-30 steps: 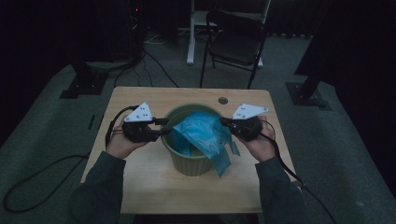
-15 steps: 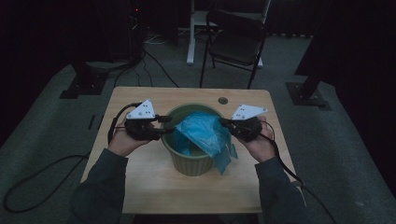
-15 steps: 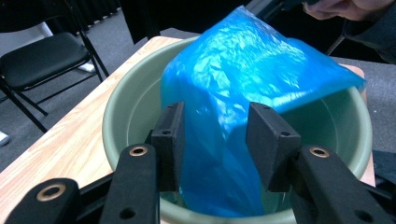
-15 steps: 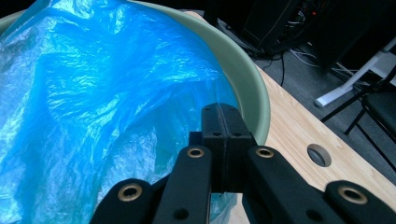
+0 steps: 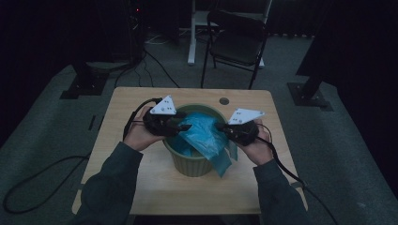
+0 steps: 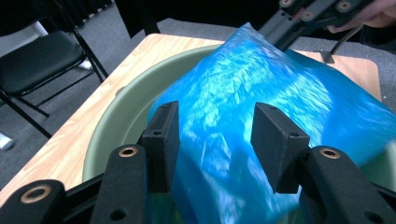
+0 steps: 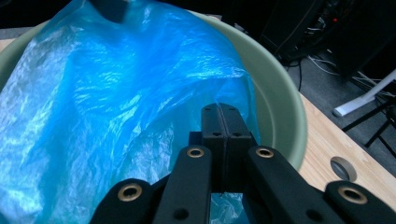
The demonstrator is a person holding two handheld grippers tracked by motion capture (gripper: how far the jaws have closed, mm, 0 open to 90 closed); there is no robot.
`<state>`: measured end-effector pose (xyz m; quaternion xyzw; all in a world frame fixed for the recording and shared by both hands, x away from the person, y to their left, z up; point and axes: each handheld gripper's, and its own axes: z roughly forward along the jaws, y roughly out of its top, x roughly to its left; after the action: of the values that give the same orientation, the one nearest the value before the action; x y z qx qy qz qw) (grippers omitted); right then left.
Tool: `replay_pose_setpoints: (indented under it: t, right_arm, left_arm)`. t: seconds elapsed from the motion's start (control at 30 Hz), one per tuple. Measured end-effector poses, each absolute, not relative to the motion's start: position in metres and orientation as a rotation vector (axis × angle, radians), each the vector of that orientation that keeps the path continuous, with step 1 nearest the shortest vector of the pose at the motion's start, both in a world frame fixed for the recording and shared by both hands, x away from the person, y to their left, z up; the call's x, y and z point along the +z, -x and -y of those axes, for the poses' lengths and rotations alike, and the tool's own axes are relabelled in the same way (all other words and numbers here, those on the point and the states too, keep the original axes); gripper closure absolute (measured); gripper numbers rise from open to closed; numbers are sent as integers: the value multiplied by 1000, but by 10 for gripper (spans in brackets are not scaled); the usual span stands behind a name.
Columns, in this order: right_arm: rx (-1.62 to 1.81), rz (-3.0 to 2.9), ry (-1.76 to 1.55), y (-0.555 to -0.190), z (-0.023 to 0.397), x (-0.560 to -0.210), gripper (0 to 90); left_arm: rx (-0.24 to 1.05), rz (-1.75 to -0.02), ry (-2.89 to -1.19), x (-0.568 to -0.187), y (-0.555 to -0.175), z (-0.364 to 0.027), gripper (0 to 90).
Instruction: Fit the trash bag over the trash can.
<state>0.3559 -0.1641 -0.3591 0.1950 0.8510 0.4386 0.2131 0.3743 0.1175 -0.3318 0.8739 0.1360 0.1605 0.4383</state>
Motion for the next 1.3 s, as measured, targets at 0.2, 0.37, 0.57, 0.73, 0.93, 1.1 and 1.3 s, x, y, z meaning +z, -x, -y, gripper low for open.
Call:
replay_pose_setpoints:
  t: [0.2,0.37,0.57,0.73,0.93,1.1,1.3]
  right_arm:
    - [1228,-2382,-510,-354,158,-359,900]
    - [1240,-2385,-492,-353,155,-358,900]
    - [1217,-2401,-476,-351,153,-358,900]
    - [1185,-2411,-465,-350,153,-359,900]
    - [1164,-2415,-455,-346,155,-359,900]
    - [1159,-2417,-467,-346,160,-359,900]
    - [1149,-2414,-467,-345,165,-359,900]
  left_arm:
    - [395,-353,-2196,-336,-381,-110,531]
    - [415,-362,-2214,-339,-381,-108,673]
    - [413,-355,-2208,-341,-380,-112,887]
    - [406,-380,-2178,-341,-380,-119,895]
    - [401,-420,-2147,-341,-382,-131,893]
    - [402,-461,-2129,-343,-385,-140,892]
    - [404,-493,-2122,-347,-388,-145,894]
